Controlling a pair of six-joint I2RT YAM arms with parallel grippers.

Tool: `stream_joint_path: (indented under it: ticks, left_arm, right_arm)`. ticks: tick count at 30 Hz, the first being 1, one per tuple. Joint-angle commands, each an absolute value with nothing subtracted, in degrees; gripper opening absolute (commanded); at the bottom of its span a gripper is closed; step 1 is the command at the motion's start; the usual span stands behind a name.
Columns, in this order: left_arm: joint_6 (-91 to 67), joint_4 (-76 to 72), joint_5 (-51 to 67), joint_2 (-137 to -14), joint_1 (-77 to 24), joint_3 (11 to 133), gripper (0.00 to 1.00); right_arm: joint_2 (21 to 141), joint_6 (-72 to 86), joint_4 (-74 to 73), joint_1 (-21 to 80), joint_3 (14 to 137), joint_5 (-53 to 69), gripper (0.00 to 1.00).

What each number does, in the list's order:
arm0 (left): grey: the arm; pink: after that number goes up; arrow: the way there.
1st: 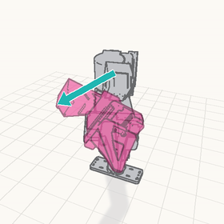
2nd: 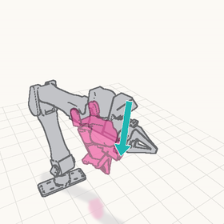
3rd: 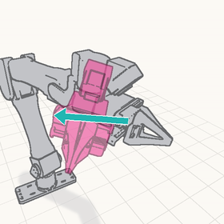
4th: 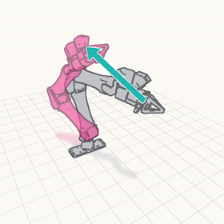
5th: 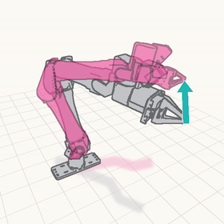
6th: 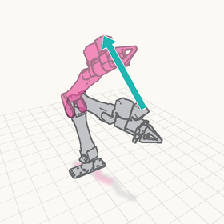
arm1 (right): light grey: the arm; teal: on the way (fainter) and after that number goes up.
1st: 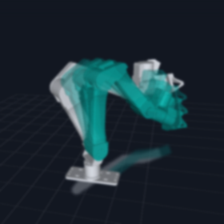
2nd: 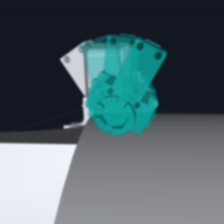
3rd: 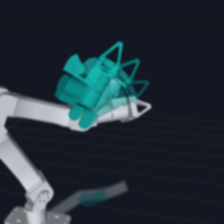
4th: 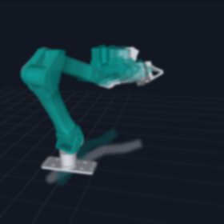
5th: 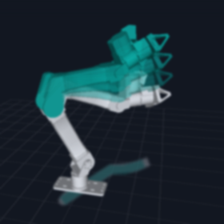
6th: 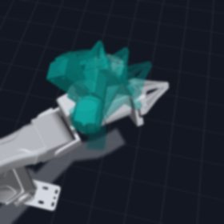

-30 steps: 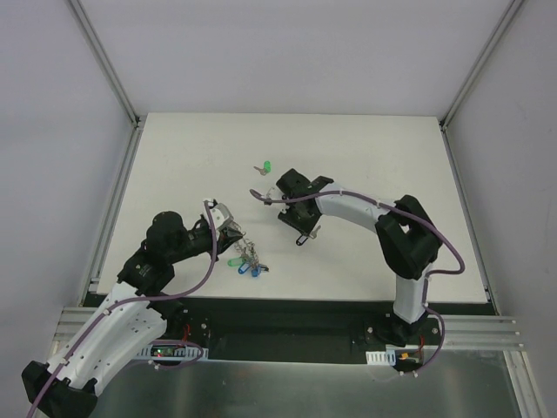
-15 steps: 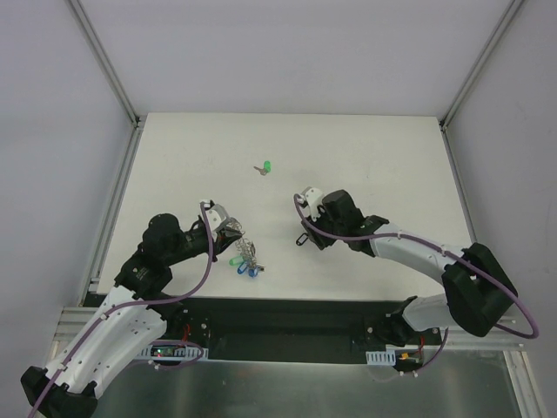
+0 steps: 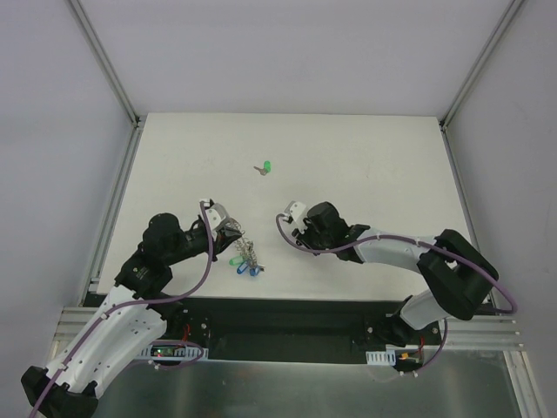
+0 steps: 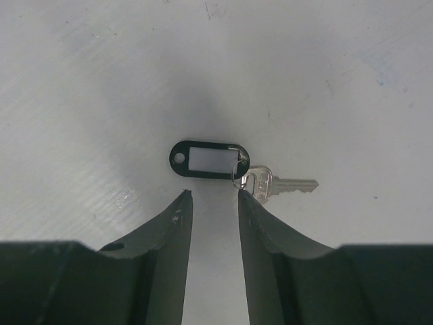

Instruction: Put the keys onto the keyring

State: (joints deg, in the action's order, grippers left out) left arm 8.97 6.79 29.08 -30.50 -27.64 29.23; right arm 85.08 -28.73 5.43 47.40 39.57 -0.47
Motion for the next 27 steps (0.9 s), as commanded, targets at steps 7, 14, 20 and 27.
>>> stream_joint_path:
  ticks: [7, 14, 20, 27]
  left_arm:
    - [7.91, 4.92, 29.88, -30.94, -26.81, 32.17, 0.0]
    - [7.82, 4.92, 30.67, -31.9, -26.63, 32.34, 0.0]
    - [7.73, 4.83, 30.94, -32.17, -26.63, 32.34, 0.0]
    - [7.65, 4.92, 31.29, -32.61, -26.54, 32.43, 0.0]
  right_arm:
    - [88.85, -32.69, 7.47, 49.13, 42.45, -7.73, 0.32]
    - [90.79, -33.49, 7.82, 49.13, 43.24, -8.44, 0.32]
    - [91.93, -34.1, 7.47, 49.13, 44.03, -8.7, 0.31]
    - [92.99, -33.66, 6.24, 49.13, 45.17, -8.61, 0.17]
